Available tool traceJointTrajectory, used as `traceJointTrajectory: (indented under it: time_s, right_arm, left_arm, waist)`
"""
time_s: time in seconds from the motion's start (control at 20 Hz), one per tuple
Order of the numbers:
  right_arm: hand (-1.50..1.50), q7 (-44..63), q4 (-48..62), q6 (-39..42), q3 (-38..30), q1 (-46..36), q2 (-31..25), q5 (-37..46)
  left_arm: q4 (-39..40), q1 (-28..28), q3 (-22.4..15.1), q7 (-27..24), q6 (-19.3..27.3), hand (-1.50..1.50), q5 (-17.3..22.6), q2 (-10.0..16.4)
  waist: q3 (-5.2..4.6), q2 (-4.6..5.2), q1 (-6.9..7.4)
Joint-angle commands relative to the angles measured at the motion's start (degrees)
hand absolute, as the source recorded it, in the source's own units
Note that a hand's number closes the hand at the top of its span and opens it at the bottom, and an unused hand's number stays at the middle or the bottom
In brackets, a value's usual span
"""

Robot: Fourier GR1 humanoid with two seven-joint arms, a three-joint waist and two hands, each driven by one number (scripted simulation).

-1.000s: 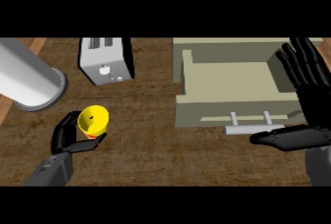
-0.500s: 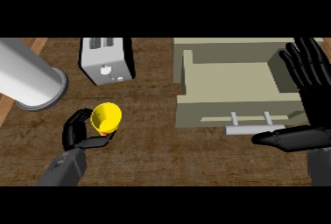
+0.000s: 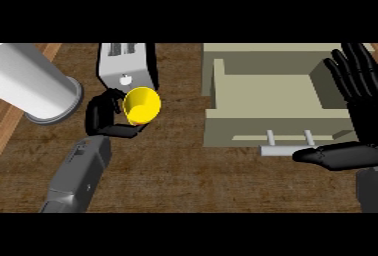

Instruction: Pick up the cup, place it into the drawer and close the drawer

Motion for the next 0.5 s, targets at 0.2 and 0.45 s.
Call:
traceJointTrajectory:
  time_s: [0.2, 0.45]
  right_arm:
    - [-1.5, -1.1, -0.7, 0.5, -0.4, 2.3, -0.2, 0.3]
    - [-1.5, -1.7, 3.8, -0.2, -1.6, -2.0, -0.8, 0.6]
  left_arm:
    - [-14.4, -6.4, -6.9, 13.7, 1.6, 1.5, -0.1, -6.5]
    - [-20.1, -15.1, -10.5, 26.1, 8.4, 1.5, 2.8, -6.7]
  waist:
    - [0.07, -0.4, 0.57]
    - [0.04, -0.11, 0.26]
